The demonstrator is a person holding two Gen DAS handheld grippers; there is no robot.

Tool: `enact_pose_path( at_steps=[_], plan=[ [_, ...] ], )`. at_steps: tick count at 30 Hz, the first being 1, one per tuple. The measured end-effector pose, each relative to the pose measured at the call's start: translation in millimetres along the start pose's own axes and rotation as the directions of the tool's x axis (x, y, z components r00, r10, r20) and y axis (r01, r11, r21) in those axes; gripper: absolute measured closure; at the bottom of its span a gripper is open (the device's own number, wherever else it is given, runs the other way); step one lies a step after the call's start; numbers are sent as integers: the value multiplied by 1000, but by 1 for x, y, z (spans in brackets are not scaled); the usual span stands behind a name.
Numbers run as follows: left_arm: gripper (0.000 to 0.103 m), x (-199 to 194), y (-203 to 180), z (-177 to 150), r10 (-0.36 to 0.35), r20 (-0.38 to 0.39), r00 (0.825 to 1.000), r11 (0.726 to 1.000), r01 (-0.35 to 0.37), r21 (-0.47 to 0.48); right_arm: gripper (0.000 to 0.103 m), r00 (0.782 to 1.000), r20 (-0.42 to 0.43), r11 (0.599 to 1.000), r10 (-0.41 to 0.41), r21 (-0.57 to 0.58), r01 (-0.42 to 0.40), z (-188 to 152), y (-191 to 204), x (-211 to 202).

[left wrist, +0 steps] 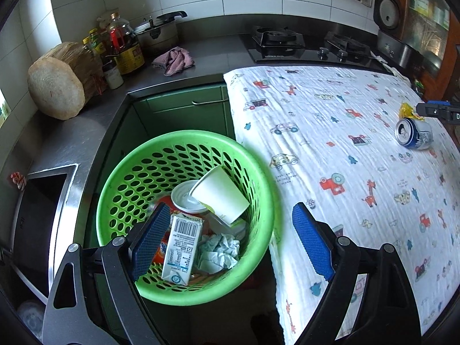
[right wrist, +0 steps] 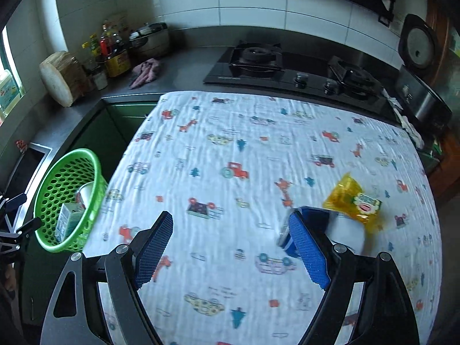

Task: Collect trash
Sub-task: 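Grasp the yellow snack bag with right while left reaches toward the milk can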

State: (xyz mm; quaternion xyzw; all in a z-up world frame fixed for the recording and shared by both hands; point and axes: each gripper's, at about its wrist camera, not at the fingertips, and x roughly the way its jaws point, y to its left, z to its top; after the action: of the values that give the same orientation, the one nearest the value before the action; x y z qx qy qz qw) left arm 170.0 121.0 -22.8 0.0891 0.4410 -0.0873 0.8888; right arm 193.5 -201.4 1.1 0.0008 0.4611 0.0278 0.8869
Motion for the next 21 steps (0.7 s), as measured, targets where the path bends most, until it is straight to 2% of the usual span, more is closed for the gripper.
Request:
enact_pose_path(
  at_steps=[8, 11, 17, 21],
  plan=[
    [17, 11, -36, 6, -9, -35, 999, 1000, 9, 16, 23, 992, -93, 997, -81, 4, 81, 18, -102, 16],
    [17, 15, -50, 6, -7, -49, 999, 1000, 8, 20, 25, 987, -151, 998, -59, -3, 59, 22, -133, 34],
    [17, 17, -76, 9, -13, -63, 998, 999, 15, 33, 27, 966, -257, 996, -38, -86, 17, 20, -155, 75],
    [17, 15, -90, 9, -30, -72, 997, 999, 32, 24, 27, 954, -300, 997, -2, -79, -23, 23, -166, 98]
  ],
)
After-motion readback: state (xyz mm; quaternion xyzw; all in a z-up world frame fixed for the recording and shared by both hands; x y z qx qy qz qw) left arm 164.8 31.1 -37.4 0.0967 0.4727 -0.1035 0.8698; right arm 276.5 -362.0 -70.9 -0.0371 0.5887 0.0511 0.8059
